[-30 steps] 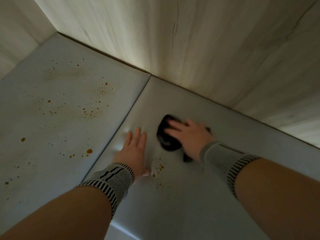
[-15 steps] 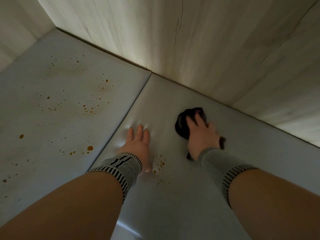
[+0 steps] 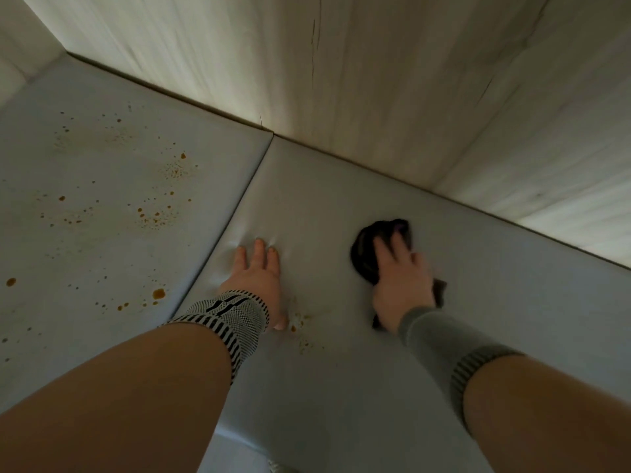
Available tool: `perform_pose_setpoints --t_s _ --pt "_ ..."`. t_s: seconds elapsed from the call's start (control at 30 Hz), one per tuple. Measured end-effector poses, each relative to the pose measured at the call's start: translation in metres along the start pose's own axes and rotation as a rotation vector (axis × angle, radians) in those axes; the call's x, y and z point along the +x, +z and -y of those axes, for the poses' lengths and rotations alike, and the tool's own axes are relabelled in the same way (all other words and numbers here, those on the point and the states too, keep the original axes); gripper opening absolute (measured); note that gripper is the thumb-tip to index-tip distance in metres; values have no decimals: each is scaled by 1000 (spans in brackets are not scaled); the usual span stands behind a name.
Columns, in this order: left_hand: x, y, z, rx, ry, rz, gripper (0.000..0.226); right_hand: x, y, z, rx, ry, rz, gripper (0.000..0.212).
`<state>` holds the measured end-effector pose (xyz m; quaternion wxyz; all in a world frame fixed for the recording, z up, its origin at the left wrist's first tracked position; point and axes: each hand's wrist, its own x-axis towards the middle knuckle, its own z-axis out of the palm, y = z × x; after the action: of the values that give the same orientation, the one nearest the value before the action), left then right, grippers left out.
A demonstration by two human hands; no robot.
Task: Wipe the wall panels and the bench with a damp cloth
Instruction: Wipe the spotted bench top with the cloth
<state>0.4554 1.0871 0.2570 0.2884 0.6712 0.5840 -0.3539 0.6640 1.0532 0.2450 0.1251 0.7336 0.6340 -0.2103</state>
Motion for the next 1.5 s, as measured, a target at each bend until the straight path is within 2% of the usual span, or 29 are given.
perform_pose_setpoints --t_s 0.07,0.13,0.2,0.27,0.3,0.37,0.47,0.5,0.6,0.63,0.67,0.73,0.8,0.83,0.87,0.97,1.0,1.07,1.13,1.2,1.23,1.33,1.37,1.43,1.5 --pt "1 1 0 -2 -8 3 128 -13 11 11 -45 -254 51 89" --pt "1 1 -1 -2 -9 1 128 -7 5 -1 -119 -378 102 95" --pt "0 2 -1 -10 -22 -10 127 4 -7 -26 -124 -272 90 93" --pt "-2 0 -2 -13 -21 -12 126 5 -13 -41 45 16 4 84" --pt "-3 0 -4 -12 -24 -12 125 2 -10 -39 83 98 -32 81" --pt "-6 -2 -6 15 -26 -19 124 -6 -4 -29 19 41 -17 81" --pt "-10 -4 -8 33 -29 -34 123 -9 0 -42 -98 -224 6 85" --pt "-11 -4 -9 43 -26 -42 122 -5 -1 -53 -97 -212 -2 83" --pt "-8 -2 -10 41 -38 -46 123 -2 1 -56 24 199 -61 78" --pt "-6 -1 -10 29 -50 -47 124 -7 5 -41 25 267 -55 79" --pt "-4 1 -9 10 -60 -51 126 -14 12 -25 2 231 -38 80" --pt "-5 3 -7 -22 -58 -66 128 -32 25 -2 -60 -16 23 80" --pt "-8 7 -4 -50 -38 -100 128 -41 25 -9 -82 -239 83 80" --pt "-11 11 -1 -75 -37 -127 126 -40 23 -19 -96 -280 88 79" --pt "-14 15 2 -110 -37 -156 124 -38 20 -29 -85 -239 61 78" --pt "-25 35 9 -203 -48 -236 107 -37 17 -39 34 191 -36 73" --pt "-30 43 11 -216 -56 -248 103 -42 20 -29 32 250 -27 73" --pt "-42 60 11 -212 -65 -244 102 -57 35 2 -46 121 -6 74" --pt "-55 73 11 -163 -58 -210 112 -70 42 21 -44 -131 42 72" --pt "-65 85 8 -127 -60 -149 125 -67 34 17 -44 -266 85 72" --pt "-68 90 7 -138 -62 -125 131 -62 29 12 -38 -245 76 73" --pt "-64 97 5 -227 -69 -127 140 -42 15 12 80 52 -15 73" --pt "-61 97 4 -234 -72 -131 141 -39 14 22 96 76 -13 74" --pt "-58 98 3 -236 -72 -131 142 -47 17 50 53 -78 34 77" --pt "-56 100 5 -235 -70 -140 143 -65 28 71 28 -411 61 74"
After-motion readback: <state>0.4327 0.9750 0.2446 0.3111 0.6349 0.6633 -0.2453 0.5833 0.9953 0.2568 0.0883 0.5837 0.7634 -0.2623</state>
